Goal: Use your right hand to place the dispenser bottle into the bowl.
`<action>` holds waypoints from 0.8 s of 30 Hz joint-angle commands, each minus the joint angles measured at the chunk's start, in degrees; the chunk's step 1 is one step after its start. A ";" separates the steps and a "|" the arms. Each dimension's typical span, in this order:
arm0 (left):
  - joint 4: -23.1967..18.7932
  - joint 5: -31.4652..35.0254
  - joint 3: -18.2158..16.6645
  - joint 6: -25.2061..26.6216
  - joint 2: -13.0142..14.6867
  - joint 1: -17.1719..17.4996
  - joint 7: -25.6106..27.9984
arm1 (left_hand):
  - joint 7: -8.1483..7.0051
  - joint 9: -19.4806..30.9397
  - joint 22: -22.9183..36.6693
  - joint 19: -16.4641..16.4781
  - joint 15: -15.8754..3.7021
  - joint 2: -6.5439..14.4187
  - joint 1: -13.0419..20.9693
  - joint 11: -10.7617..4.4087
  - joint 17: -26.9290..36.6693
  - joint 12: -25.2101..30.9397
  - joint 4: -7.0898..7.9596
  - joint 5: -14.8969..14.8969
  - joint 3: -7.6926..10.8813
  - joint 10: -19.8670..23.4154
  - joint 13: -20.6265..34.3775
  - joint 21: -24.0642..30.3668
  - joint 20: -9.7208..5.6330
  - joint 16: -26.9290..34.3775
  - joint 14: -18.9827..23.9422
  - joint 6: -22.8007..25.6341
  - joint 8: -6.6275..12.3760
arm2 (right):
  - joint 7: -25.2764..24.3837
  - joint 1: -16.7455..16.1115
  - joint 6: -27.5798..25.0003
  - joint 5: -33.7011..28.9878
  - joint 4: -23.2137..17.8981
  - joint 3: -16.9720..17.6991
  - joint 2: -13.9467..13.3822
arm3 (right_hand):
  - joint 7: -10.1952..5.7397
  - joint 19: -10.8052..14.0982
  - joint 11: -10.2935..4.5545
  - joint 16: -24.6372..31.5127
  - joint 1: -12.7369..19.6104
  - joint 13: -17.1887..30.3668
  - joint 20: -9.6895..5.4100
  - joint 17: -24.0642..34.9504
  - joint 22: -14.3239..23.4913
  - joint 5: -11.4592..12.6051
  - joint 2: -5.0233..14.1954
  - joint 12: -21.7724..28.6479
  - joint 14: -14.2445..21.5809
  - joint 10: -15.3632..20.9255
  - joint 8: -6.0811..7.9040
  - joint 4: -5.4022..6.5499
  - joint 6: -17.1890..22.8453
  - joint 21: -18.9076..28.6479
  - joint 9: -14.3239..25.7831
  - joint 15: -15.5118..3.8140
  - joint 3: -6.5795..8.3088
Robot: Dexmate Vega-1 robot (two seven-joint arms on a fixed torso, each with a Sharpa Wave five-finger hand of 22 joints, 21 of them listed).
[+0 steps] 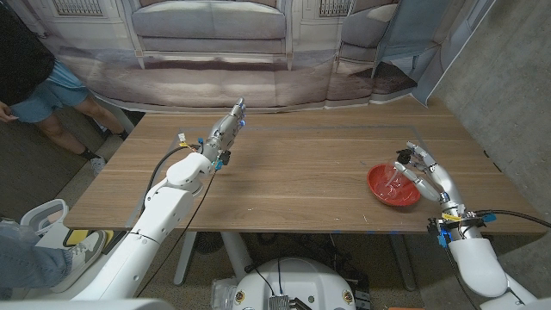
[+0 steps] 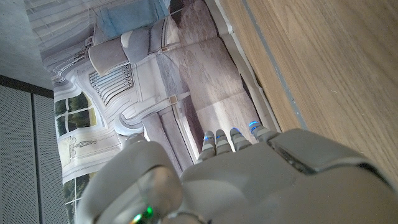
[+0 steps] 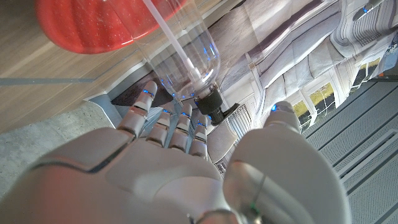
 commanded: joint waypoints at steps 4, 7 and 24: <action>0.77 -0.24 -0.06 -0.49 0.14 -0.46 -0.58 | 0.09 0.25 0.24 -0.26 0.34 0.57 -0.07 0.01 0.09 0.06 0.14 -0.10 -0.62 -0.23 0.23 0.23 -0.13 -0.04 -0.39 -0.09 -0.19 | 1.63 0.17 -0.04 -0.42 -2.39 2.37 1.43 | 0.04 0.47 0.19 0.36 -0.92 -0.03 0.03 -0.05 0.09 0.53 0.07 0.35 0.37 0.50 0.60 -0.02 0.50 0.21 0.16 0.14 -0.43; 1.12 -0.29 -0.03 -0.65 0.07 -0.66 -0.74 | 0.11 0.25 0.24 -0.26 0.37 0.58 -0.06 0.04 0.09 0.06 0.13 -0.10 -0.64 -0.23 0.23 0.23 -0.12 -0.04 -0.37 -0.07 -0.18 | 1.97 0.21 -0.30 -0.77 -2.95 2.79 1.74 | 0.04 0.49 0.11 0.37 -1.00 -0.05 0.01 -0.06 0.09 0.62 0.09 0.37 0.40 0.55 0.65 0.02 0.59 0.20 0.15 0.08 -0.48; 2.70 -0.70 -0.68 -1.97 -0.09 -1.36 -1.54 | 0.29 0.25 0.23 -0.21 0.57 0.67 0.07 0.35 0.09 0.02 0.11 -0.11 -0.86 -0.36 0.23 0.24 -1.19 -0.09 -0.53 -0.02 -0.17 | 2.41 1.60 -0.69 -3.02 -4.79 4.71 3.79 | 0.07 0.53 0.24 0.49 -1.38 -0.20 -0.49 -0.17 0.03 1.15 0.24 0.53 0.90 0.91 0.80 0.22 0.83 0.11 0.10 0.12 -0.79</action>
